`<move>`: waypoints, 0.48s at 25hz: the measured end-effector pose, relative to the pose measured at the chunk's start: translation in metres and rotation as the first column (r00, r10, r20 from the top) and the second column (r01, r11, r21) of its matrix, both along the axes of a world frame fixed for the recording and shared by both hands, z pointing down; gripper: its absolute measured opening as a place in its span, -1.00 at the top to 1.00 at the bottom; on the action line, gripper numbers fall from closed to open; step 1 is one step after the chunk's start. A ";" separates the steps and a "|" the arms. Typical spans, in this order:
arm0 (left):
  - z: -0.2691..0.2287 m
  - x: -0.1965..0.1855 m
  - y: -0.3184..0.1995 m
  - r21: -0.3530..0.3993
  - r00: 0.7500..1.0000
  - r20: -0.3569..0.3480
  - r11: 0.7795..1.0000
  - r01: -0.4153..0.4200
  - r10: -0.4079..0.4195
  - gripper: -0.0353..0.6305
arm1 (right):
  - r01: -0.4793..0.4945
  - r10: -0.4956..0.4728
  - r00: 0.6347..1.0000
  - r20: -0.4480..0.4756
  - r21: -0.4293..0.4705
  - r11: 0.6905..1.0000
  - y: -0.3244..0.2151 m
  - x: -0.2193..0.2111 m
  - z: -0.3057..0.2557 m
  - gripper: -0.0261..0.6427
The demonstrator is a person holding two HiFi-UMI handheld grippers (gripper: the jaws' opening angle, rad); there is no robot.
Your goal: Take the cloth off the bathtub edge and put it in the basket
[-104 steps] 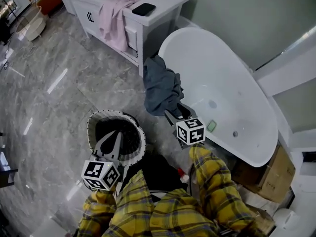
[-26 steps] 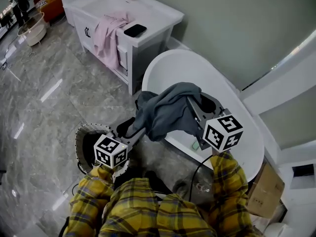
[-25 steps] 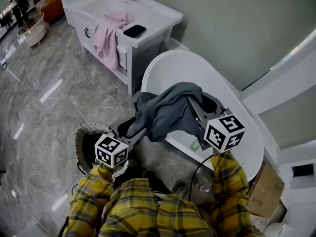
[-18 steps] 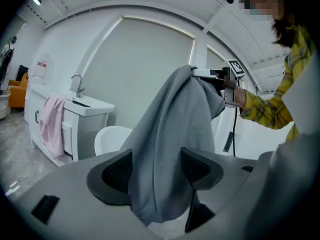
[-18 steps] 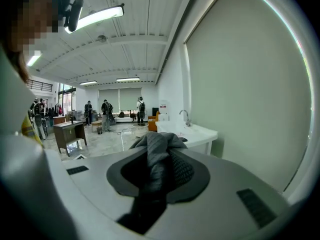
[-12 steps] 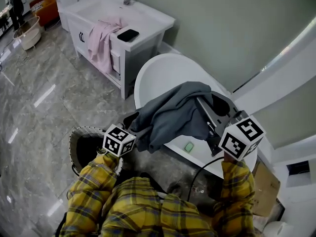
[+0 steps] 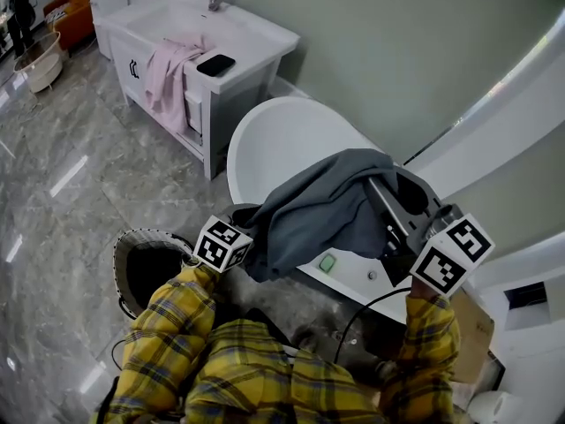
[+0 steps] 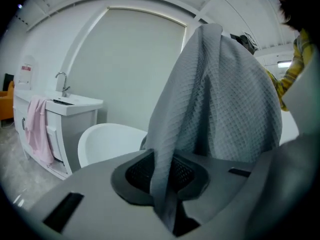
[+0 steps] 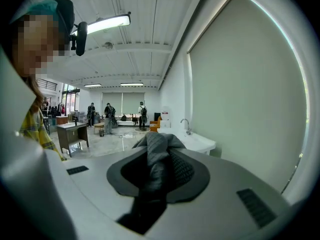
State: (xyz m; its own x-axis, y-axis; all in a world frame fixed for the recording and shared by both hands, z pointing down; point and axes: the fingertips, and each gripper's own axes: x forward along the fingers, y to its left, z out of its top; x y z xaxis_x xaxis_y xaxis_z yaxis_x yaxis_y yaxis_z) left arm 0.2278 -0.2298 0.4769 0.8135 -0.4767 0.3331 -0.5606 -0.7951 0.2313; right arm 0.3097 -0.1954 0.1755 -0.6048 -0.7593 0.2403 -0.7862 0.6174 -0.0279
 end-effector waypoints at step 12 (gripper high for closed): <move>-0.059 -0.058 -0.012 0.037 0.987 -0.050 0.987 0.156 -0.154 0.82 | 0.031 -0.034 0.999 0.039 0.073 0.997 -0.008 -0.004 -0.013 0.64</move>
